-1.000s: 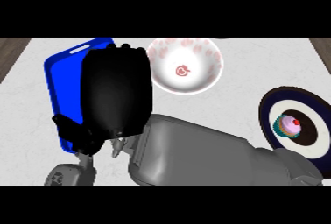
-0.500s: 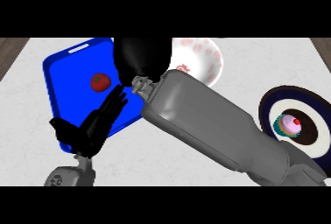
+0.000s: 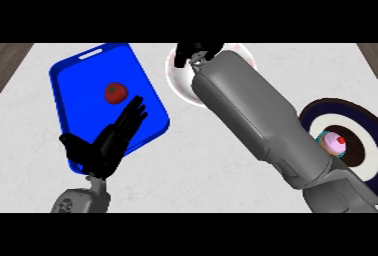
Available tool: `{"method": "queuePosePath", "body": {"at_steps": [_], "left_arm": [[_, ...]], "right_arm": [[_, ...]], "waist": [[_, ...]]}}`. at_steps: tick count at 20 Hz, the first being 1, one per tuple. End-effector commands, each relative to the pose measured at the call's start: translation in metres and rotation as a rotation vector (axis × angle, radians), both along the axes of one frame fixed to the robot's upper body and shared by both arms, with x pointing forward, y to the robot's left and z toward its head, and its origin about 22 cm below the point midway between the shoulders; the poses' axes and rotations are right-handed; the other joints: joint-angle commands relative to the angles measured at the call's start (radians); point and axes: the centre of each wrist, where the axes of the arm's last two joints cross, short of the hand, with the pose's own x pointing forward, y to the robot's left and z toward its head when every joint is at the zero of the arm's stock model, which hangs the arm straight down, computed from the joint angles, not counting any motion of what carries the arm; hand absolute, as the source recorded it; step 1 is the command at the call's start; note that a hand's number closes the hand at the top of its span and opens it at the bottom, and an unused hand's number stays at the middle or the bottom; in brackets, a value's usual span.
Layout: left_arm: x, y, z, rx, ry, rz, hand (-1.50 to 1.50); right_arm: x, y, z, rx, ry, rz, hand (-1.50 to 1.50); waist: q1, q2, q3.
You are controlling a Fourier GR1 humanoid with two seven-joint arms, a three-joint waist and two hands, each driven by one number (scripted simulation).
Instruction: Pick the can from the plate and place it in the bowl
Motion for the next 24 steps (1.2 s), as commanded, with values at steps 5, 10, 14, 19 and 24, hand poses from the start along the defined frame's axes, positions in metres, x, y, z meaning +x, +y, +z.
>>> {"method": "queuePosePath", "body": {"at_steps": [5, 10, 14, 19, 24], "left_arm": [[0.006, -0.016, 0.016, -0.012, -0.021, -0.030, 0.00], [-0.002, -0.009, 0.008, -0.004, -0.005, -0.045, 0.00], [0.010, -0.015, 0.020, -0.014, -0.022, -0.049, 0.00], [0.010, -0.015, 0.012, -0.012, -0.025, -0.039, 0.00], [0.002, 0.003, 0.014, -0.006, -0.009, -0.009, 0.00]], "right_arm": [[0.046, -0.056, -0.043, -0.107, 0.151, -0.110, 1.50], [0.050, -0.074, -0.083, 0.072, 0.237, -0.228, -1.50], [0.055, -0.083, -0.075, 0.164, 0.186, -0.136, -1.50], [0.050, -0.078, -0.074, 0.488, -0.016, -0.091, -1.50], [0.041, -0.075, -0.063, 0.727, -0.304, 0.011, -1.50]], "waist": [[0.020, 0.011, 0.000], [0.040, 0.019, 0.001], [0.049, 0.026, 0.002], [0.032, 0.023, 0.004], [0.008, 0.002, 0.005]]}}
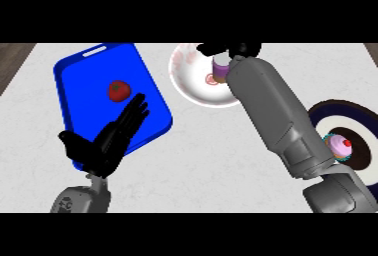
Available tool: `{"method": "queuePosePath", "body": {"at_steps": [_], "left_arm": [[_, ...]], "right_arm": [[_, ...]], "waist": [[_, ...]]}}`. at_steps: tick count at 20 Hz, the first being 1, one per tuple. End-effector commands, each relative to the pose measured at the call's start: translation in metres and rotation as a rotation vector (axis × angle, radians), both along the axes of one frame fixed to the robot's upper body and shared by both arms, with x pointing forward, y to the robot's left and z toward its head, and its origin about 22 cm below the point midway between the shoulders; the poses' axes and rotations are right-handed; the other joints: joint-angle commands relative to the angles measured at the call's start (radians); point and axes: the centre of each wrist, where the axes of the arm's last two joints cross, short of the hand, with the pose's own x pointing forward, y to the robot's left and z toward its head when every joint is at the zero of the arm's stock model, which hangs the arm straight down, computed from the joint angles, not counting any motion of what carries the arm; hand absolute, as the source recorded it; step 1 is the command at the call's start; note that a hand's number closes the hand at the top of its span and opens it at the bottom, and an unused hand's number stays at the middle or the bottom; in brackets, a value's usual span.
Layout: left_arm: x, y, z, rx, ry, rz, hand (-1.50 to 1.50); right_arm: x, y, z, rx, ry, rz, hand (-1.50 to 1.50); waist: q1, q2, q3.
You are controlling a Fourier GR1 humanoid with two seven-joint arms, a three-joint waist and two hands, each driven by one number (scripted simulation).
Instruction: Pick the can from the plate and place it in the bowl
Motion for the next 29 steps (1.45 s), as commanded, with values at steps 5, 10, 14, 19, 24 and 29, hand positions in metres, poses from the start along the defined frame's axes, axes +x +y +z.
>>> {"method": "queuePosePath", "body": {"at_steps": [5, 10, 14, 19, 24, 29], "left_arm": [[0.005, 0.008, -0.011, -0.020, 0.024, 0.043, 0.00], [-0.006, 0.028, -0.018, 0.000, 0.062, 0.096, 0.00], [0.000, 0.014, -0.010, -0.004, 0.048, 0.100, 0.00], [-0.016, 0.034, -0.017, 0.017, 0.046, 0.133, 0.00], [-0.011, 0.027, -0.014, 0.007, 0.048, 0.119, 0.00], [-0.009, 0.025, -0.010, 0.008, 0.035, 0.116, 0.00]], "right_arm": [[-0.032, 0.006, 0.002, 0.273, -0.318, 0.163, -1.50], [-0.081, 0.005, -0.004, 0.388, -0.374, 0.267, -1.50], [-0.140, 0.015, -0.036, 0.384, -0.402, 0.348, -1.50], [-0.217, 0.019, -0.068, 0.390, -0.415, 0.386, 1.50], [-0.306, 0.031, -0.102, 0.407, -0.339, 0.447, 1.50], [-0.412, 0.029, -0.137, 0.376, -0.167, 0.473, 1.50]], "waist": [[-0.044, -0.028, -0.002], [-0.089, -0.044, -0.002], [-0.112, -0.049, -0.002], [-0.120, -0.054, -0.003], [-0.141, -0.054, -0.004], [-0.128, -0.043, -0.003]]}}
